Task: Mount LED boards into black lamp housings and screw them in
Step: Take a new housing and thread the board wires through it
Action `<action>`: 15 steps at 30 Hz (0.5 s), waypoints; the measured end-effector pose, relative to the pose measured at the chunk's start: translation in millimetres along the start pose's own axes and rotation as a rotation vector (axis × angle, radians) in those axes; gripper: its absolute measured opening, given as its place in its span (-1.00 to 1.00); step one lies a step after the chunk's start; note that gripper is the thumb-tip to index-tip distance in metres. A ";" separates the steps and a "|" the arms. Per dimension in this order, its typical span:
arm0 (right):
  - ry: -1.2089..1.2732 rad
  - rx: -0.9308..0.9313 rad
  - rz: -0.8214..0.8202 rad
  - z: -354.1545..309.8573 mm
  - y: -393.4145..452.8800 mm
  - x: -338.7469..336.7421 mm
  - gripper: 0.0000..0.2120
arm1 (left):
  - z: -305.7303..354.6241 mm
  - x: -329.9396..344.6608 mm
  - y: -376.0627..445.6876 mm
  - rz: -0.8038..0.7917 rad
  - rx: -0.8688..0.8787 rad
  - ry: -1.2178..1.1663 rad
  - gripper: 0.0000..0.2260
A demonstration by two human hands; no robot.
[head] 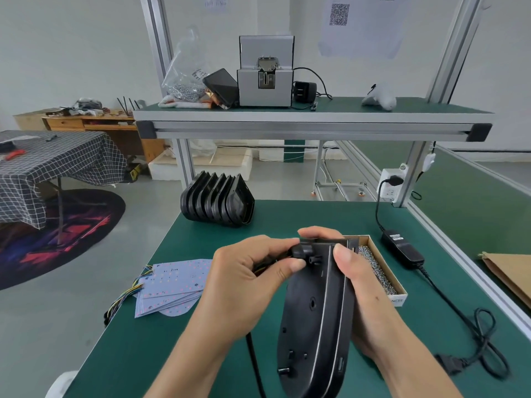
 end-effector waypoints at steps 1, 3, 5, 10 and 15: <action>-0.025 -0.008 0.009 -0.1 -0.5 -0.7 -0.32 | -0.5 0.6 1.0 -0.006 -0.010 -0.014 -0.75; -0.096 -0.013 0.010 -0.9 -0.6 -0.5 -0.31 | -0.8 1.9 1.5 -0.029 -0.024 -0.020 -0.74; -0.159 -0.007 0.004 -0.6 0.4 0.0 -0.30 | 0.9 1.4 0.7 -0.050 -0.004 0.040 -0.76; -0.241 0.002 0.012 1.0 2.1 1.8 -0.26 | 6.4 0.9 1.1 -0.087 0.089 0.283 -0.77; -0.255 0.026 -0.030 4.9 4.2 5.3 -0.28 | -22.1 -1.0 -7.6 -0.091 -0.090 0.069 -0.69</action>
Point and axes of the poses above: each hand's wrist, its own y-axis towards the middle knuckle, its own x-axis out of the palm, z = x × y, the point moved 9 cm from there along y, towards the middle knuckle, and after that the axes turned 12 degrees about -z, right-handed, at the moved point
